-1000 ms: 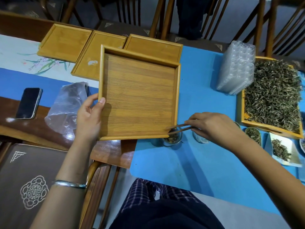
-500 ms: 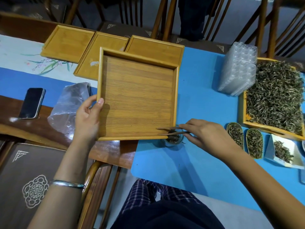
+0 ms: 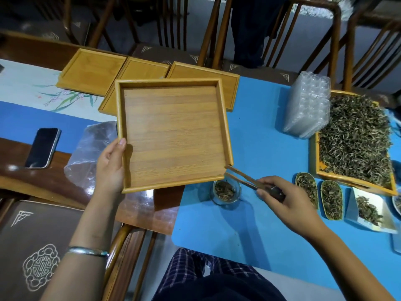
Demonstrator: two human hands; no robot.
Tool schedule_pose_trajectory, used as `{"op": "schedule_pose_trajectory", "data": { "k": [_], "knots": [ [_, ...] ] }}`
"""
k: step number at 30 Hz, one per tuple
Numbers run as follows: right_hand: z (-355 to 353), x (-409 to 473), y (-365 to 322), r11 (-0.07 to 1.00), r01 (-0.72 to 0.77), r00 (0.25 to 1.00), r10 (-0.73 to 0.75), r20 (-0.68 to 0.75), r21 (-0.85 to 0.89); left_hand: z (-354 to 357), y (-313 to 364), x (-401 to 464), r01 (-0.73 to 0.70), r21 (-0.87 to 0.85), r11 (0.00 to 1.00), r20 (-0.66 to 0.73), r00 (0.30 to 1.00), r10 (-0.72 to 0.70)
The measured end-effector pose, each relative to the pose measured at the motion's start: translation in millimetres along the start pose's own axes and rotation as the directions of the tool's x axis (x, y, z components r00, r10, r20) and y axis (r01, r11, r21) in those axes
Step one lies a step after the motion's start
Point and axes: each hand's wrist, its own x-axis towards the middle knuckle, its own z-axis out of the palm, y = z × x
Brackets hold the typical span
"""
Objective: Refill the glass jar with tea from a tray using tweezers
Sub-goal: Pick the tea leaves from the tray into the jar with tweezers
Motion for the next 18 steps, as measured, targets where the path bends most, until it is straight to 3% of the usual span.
{"op": "schedule_pose_trajectory", "data": {
  "k": [3, 8, 13, 18],
  "knots": [
    [10.2, 1.3, -11.9, 0.972, -0.043, 0.999, 0.047, -0.011, 0.231, 1.5, 5.9, 2.8, -0.004, 0.015, 1.0, 0.032, 0.999, 0.003],
    [14.7, 23.5, -32.7, 0.827, -0.048, 0.989, 0.12, -0.092, 0.56, 8.3, 18.8, 12.3, 0.021, -0.063, 0.998, 0.075, 0.997, -0.016],
    [28.4, 72.9, -50.7, 0.745, -0.104, 0.989, 0.15, -0.014, 0.659, 3.3, 21.7, 19.1, 0.055, -0.04, 0.998, 0.096, 0.994, -0.051],
    [49.6, 112.4, -76.6, 0.698, -0.083, 0.978, 0.193, -0.075, 0.711, -20.7, 18.8, 29.2, 0.091, -0.04, 0.995, 0.092, 0.992, -0.087]
  ]
}}
